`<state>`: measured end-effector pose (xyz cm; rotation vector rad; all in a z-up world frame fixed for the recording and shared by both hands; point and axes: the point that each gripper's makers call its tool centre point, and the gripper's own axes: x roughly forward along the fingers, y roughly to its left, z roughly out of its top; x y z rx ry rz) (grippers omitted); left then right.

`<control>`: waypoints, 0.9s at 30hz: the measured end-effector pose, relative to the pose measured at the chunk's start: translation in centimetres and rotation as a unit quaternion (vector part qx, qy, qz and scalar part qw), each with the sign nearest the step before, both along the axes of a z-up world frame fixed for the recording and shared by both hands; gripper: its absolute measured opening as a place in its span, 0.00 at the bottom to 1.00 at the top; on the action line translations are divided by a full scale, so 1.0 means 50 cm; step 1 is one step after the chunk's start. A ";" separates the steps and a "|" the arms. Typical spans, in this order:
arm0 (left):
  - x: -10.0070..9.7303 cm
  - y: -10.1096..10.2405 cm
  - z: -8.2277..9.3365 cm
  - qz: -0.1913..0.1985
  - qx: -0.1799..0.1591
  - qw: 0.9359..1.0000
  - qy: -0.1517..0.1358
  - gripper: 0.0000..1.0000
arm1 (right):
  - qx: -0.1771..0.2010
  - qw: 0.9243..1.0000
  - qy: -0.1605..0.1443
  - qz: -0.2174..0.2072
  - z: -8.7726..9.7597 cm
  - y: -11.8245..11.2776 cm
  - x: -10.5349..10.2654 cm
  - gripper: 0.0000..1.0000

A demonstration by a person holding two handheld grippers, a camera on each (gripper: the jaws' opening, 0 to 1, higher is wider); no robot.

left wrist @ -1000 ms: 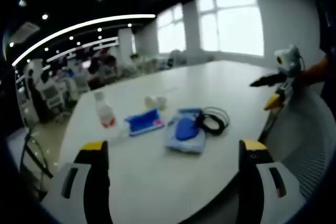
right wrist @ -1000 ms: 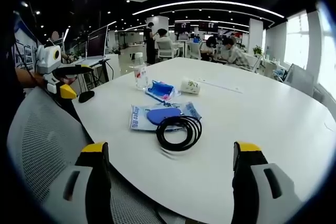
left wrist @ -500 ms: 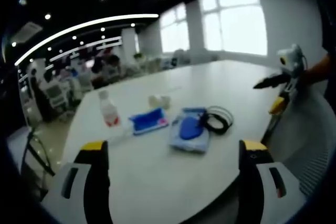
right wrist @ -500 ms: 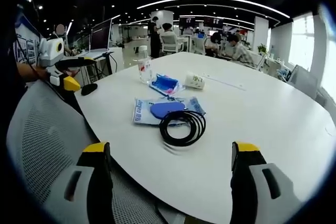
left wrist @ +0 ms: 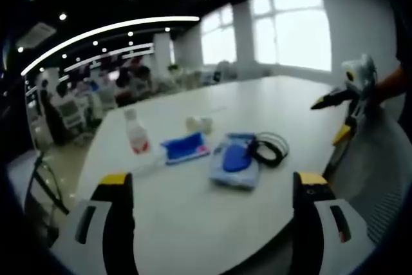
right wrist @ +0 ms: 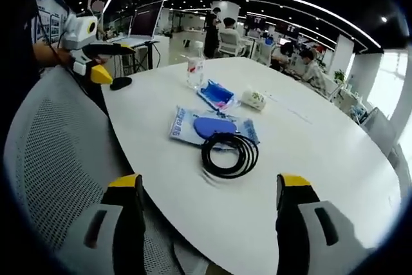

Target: Arrange the tabletop items into an orderly group along one side of the table until the central work area is clear of visible clutter.

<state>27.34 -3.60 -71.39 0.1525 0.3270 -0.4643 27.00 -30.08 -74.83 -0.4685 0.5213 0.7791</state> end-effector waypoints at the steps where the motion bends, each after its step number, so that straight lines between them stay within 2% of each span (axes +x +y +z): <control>1: 0.000 0.001 0.001 0.001 0.000 1.000 -0.001 1.00 | -0.011 1.000 -0.001 0.006 0.001 -0.001 0.002 0.80; 8: -0.001 -0.003 0.000 -0.003 -0.003 1.000 0.000 1.00 | -0.021 0.999 -0.019 0.037 0.036 0.019 0.030 0.74; 18: -0.002 -0.003 -0.004 -0.004 -0.002 1.000 0.005 1.00 | -0.002 0.998 -0.041 0.056 0.089 0.053 0.089 0.70; 27: -0.002 0.001 -0.010 -0.002 0.004 1.000 0.010 1.00 | 0.001 0.997 -0.051 0.058 0.096 0.074 0.141 0.65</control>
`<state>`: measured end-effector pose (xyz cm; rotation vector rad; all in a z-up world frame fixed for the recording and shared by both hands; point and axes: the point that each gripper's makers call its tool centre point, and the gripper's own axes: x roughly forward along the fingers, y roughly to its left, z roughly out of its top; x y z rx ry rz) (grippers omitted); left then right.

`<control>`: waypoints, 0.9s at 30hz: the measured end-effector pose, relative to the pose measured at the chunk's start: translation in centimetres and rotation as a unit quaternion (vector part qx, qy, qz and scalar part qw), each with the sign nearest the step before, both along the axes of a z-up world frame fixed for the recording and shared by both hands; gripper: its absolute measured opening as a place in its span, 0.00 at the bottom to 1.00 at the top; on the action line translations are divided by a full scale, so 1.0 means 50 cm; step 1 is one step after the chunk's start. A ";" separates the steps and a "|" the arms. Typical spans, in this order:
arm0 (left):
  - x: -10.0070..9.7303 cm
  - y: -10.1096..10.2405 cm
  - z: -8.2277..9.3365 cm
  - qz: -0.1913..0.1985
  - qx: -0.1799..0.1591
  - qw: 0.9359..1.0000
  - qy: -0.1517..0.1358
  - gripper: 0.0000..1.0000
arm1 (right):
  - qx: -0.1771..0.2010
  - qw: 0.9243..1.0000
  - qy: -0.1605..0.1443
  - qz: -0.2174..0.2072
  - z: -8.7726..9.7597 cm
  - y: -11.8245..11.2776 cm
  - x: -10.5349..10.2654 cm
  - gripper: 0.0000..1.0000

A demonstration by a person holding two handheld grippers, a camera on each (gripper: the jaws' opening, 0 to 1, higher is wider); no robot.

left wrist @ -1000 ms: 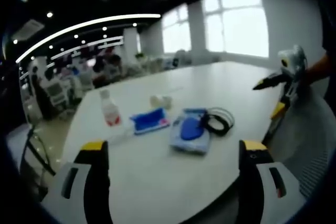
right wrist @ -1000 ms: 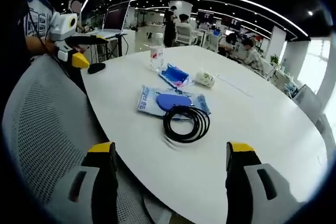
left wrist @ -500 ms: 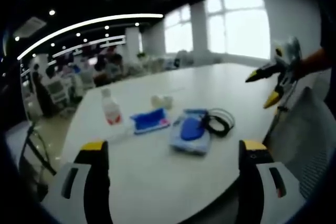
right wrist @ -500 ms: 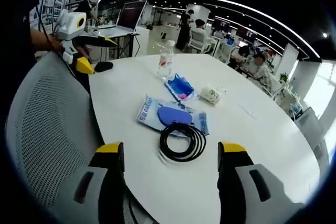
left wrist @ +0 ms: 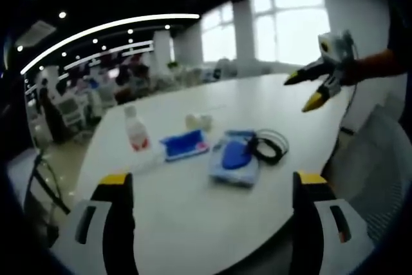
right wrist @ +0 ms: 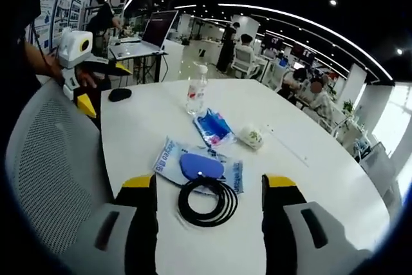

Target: Arrange the tabletop items into an orderly group along one side of the table until the central work area is clear of visible clutter.

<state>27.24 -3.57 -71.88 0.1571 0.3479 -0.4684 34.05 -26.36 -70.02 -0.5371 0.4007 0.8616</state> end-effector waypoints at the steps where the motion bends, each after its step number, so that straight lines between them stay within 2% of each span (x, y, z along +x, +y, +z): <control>1: 0.000 0.001 0.000 0.001 0.000 1.000 0.000 1.00 | 0.001 1.000 0.001 0.000 0.000 0.002 0.003 0.64; 10: 0.005 0.012 0.000 0.017 -0.015 1.000 0.010 0.97 | 0.005 1.000 -0.003 0.004 -0.005 0.016 0.043 0.61; 16: 0.005 0.010 -0.001 0.018 -0.013 1.000 0.011 0.96 | 0.012 1.000 -0.009 -0.001 -0.008 0.023 0.065 0.68; 21: 0.008 0.014 0.005 0.025 -0.026 0.999 0.007 0.96 | 0.012 1.000 -0.007 0.009 -0.014 0.042 0.078 0.78; 27: 0.009 0.016 0.008 0.029 -0.034 0.999 0.005 0.96 | 0.002 0.999 -0.014 0.029 -0.019 0.062 0.088 0.76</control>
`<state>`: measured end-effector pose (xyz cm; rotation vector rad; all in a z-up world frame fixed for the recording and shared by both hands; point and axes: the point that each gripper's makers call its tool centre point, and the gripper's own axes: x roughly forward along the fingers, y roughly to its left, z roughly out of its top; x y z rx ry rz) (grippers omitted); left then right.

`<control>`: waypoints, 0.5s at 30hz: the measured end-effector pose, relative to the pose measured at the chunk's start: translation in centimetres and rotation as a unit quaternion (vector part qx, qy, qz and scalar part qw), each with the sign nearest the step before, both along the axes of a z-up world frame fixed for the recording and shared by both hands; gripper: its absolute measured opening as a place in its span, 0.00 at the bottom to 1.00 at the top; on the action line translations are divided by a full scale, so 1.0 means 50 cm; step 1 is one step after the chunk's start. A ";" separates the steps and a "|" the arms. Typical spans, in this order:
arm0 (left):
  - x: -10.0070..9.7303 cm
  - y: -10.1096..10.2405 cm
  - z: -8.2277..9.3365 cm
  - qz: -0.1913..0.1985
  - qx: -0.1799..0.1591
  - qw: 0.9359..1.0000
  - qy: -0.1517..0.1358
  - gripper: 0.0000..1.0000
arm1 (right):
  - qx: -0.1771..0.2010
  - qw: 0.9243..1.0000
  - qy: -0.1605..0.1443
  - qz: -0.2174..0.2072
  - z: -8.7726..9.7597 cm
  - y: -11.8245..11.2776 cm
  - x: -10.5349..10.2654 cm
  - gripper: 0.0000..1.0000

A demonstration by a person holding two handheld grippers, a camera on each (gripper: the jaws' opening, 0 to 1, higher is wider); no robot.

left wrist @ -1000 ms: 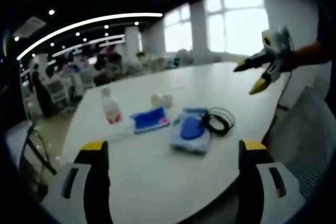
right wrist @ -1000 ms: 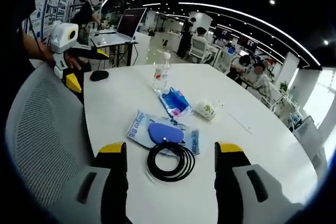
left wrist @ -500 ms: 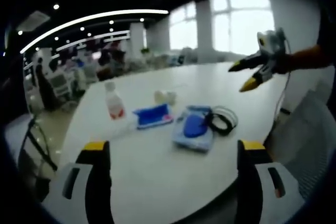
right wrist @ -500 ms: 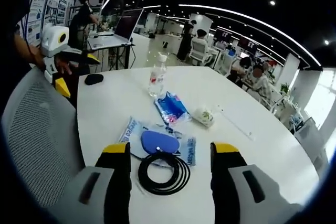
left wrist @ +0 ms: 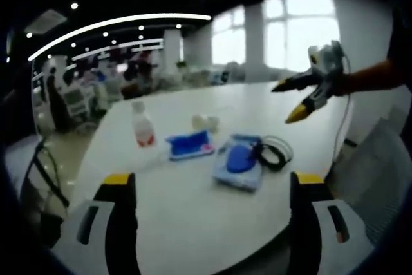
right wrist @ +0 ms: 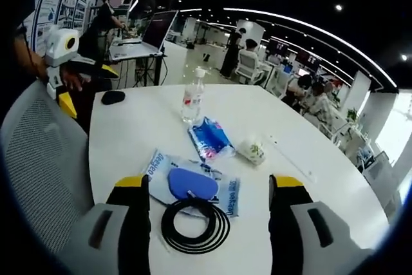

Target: Arrange the tabletop items into an orderly group along one side of the table until the central work area is clear of visible clutter.

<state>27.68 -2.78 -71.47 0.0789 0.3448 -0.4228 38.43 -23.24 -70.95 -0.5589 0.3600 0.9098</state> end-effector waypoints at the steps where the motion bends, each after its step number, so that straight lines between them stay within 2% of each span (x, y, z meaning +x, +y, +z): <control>1: 0.000 0.000 0.001 0.000 -0.003 1.000 -0.001 0.96 | 0.000 1.000 -0.001 0.002 0.000 0.002 0.002 0.76; 8: -0.001 -0.005 0.001 -0.007 -0.001 1.000 -0.003 0.96 | -0.005 1.000 -0.007 0.012 0.005 0.016 0.025 0.72; 15: -0.002 -0.009 0.000 -0.014 0.000 1.000 -0.002 0.96 | -0.021 0.999 -0.021 0.024 0.009 0.037 0.068 0.67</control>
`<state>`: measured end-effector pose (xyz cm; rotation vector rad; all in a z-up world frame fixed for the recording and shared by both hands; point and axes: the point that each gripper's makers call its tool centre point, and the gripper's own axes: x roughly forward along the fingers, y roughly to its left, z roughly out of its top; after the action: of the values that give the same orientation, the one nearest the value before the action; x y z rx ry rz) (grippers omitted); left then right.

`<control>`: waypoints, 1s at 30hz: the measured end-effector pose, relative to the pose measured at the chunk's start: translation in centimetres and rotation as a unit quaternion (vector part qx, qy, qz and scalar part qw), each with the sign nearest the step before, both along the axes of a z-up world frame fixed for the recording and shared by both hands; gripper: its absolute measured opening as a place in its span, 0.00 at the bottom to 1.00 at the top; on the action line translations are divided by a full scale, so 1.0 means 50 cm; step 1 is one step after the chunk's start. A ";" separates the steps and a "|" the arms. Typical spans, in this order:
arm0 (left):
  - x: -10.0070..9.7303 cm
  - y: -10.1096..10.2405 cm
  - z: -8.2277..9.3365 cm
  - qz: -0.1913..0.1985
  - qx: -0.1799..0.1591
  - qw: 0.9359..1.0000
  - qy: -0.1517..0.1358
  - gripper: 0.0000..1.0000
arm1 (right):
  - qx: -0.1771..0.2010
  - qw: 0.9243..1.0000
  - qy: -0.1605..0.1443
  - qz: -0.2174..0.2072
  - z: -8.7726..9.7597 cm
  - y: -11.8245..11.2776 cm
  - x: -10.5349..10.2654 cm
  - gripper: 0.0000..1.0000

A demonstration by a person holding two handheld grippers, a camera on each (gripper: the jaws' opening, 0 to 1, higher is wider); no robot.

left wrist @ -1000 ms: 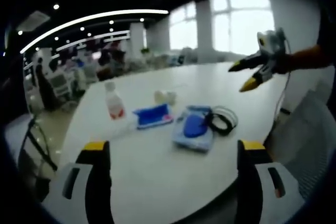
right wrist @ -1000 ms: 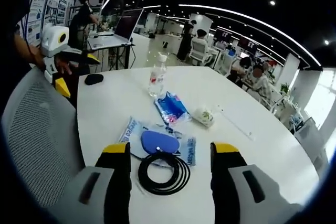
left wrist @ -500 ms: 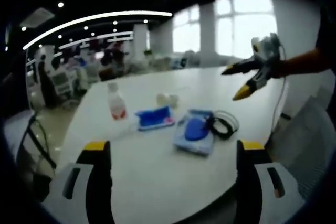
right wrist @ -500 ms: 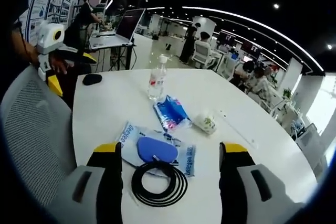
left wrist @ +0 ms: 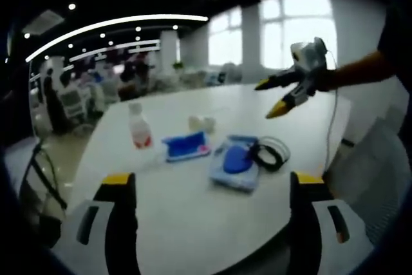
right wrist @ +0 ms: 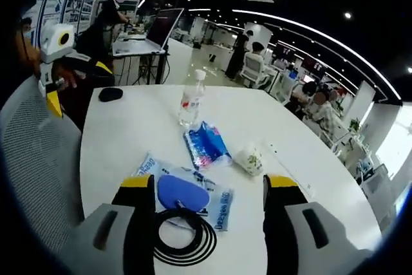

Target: Arrange the tabletop items into an orderly group along one side of the table until the central work area is clear of visible clutter.

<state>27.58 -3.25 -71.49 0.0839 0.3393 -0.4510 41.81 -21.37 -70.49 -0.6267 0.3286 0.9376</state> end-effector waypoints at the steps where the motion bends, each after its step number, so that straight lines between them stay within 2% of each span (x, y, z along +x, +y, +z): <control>1: 0.000 -0.001 -0.001 -0.001 0.000 1.000 0.001 0.96 | -0.004 1.000 -0.002 0.001 0.000 0.003 0.006 0.66; 6: -0.001 -0.004 0.001 -0.006 0.003 1.000 -0.003 0.96 | -0.003 1.000 -0.002 -0.005 0.003 0.021 0.041 0.61; 9: -0.001 -0.006 0.003 -0.009 -0.002 1.000 -0.003 0.98 | 0.007 1.000 0.013 -0.017 0.001 0.029 0.056 0.54; 13: -0.001 -0.008 0.012 -0.011 -0.008 1.000 -0.013 1.00 | -0.009 1.000 -0.001 -0.004 -0.006 0.049 0.066 0.51; 18: -0.003 -0.011 0.005 -0.018 0.004 1.000 -0.007 1.00 | -0.030 0.999 -0.021 0.009 -0.018 0.066 0.089 0.49; 30: 0.000 -0.016 0.015 -0.020 -0.008 1.000 -0.016 1.00 | -0.047 0.998 -0.005 0.034 -0.052 0.086 0.133 0.47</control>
<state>27.57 -4.05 -70.73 0.0826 0.3023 -0.4912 48.48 -17.09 -73.08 -0.7314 0.3461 0.9874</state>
